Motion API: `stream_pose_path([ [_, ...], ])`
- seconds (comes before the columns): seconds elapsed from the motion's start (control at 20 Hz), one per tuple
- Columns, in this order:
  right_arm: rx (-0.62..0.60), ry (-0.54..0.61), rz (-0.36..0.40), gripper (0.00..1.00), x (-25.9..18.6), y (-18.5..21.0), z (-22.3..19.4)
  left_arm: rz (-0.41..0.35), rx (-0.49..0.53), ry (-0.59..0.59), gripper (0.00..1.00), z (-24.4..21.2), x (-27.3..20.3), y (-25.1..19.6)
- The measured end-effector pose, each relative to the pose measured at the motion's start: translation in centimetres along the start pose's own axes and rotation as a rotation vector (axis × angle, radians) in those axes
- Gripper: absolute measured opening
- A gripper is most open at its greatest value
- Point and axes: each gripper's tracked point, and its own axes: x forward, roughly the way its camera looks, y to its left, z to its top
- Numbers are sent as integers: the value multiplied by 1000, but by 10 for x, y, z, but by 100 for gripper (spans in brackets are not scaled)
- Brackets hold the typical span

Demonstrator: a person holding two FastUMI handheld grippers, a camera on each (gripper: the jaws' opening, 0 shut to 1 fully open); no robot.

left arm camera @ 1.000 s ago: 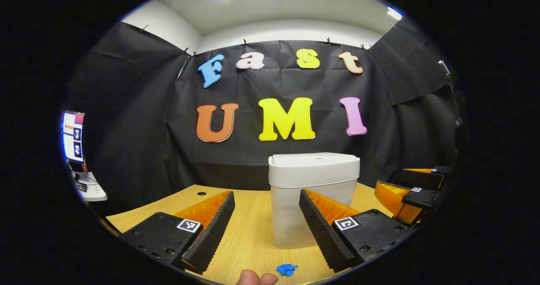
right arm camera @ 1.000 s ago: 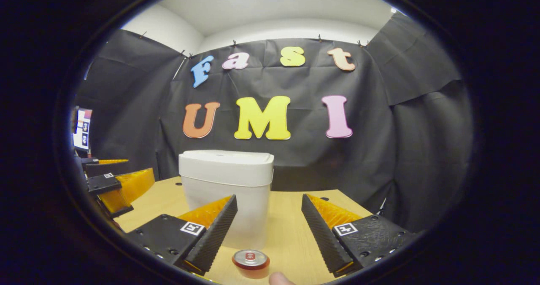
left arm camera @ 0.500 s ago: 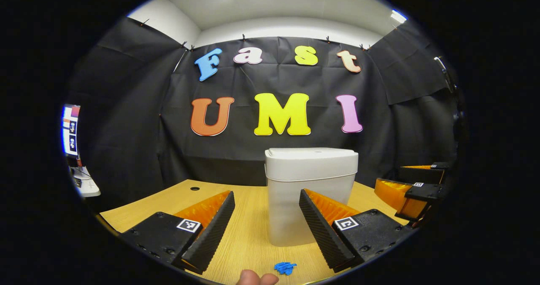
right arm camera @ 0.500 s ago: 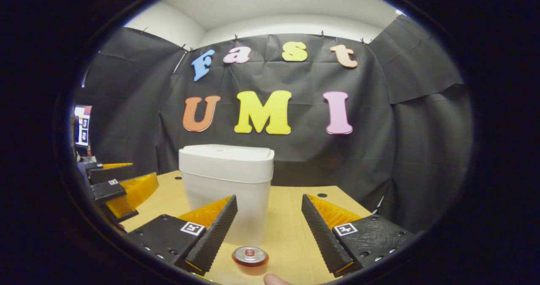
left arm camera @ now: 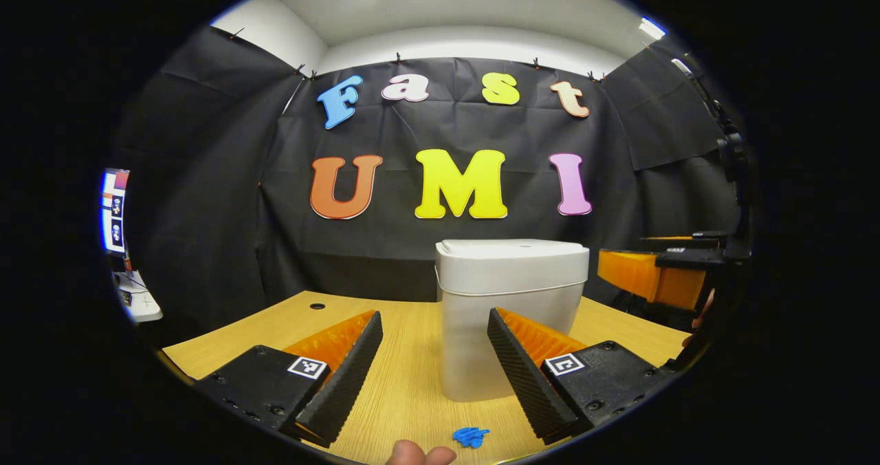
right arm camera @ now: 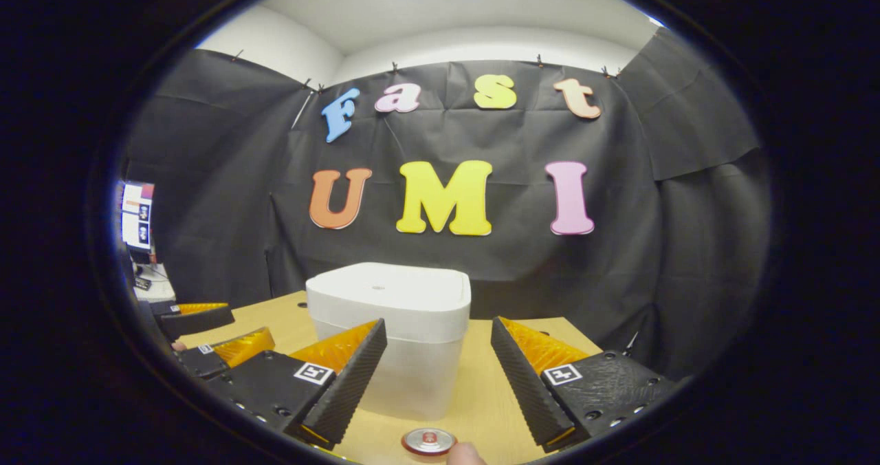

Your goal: Press the lid of the desktop garbage bin to open it, pick up the crumpled paper on the desktop and throw it into the bin, then pick up the pop can on the desktop and drop it into the bin, and finally close the garbage bin lid.

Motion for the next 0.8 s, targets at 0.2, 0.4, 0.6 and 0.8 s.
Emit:
stream_pose_path([
  [0.2, -46, -14, 39, 95, 22, 16, 21, 5, -3, 5, 99, 0, -1, 2],
  [0.4, -26, 11, 69, 70, 48, 29, 36, 9, 13, -7, 99, 7, -1, 5],
  [0.6, 24, 65, 84, 60, 66, 38, 33, 13, 13, -6, 99, 5, -4, 9],
  [0.8, -10, 100, 69, 16, 84, 41, 26, 20, -8, 5, 99, 1, -10, 13],
])
